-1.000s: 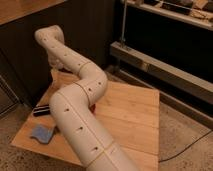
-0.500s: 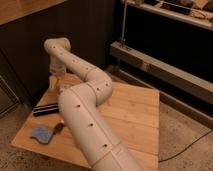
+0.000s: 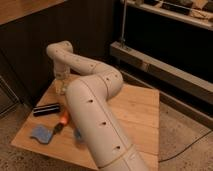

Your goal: Place the bottle in the ceramic bowl

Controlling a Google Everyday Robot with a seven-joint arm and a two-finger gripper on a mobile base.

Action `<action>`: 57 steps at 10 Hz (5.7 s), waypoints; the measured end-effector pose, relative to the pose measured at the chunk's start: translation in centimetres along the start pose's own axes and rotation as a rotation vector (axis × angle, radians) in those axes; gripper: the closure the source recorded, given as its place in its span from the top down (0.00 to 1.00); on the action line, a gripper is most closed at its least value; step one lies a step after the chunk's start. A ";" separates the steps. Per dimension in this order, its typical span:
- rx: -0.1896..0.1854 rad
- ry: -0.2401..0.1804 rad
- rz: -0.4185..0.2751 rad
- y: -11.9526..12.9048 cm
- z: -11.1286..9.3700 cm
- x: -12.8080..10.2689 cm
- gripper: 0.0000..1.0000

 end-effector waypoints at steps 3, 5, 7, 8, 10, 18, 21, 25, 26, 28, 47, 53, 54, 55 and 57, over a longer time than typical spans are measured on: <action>0.024 0.059 0.016 1.0 2.2 1.2 0.80; 0.059 0.085 0.026 0.1 3.1 1.1 0.80; 0.116 0.099 0.040 -2.3 3.3 0.4 0.80; 0.141 0.102 0.044 -3.5 3.4 -0.3 0.80; 0.167 0.114 0.061 -5.6 3.6 -0.3 0.80; 0.027 0.138 0.056 -4.4 8.5 -0.8 0.27; 0.099 0.139 0.013 -4.8 2.2 -3.6 0.01; 0.141 0.266 0.010 -3.6 -5.5 -2.4 0.00; 0.137 0.280 0.022 -3.1 -6.5 -2.3 0.00; 0.112 0.238 0.090 -1.1 -8.1 -3.8 0.00; 0.124 -0.099 0.295 9.6 -3.6 5.0 0.00; 0.170 -0.128 0.296 7.1 -3.6 5.9 0.00; 0.167 -0.135 0.305 6.9 -3.6 6.4 0.02; 0.155 -0.143 0.319 6.9 -3.4 6.8 0.09; 0.141 -0.160 0.341 6.8 -3.2 7.5 0.29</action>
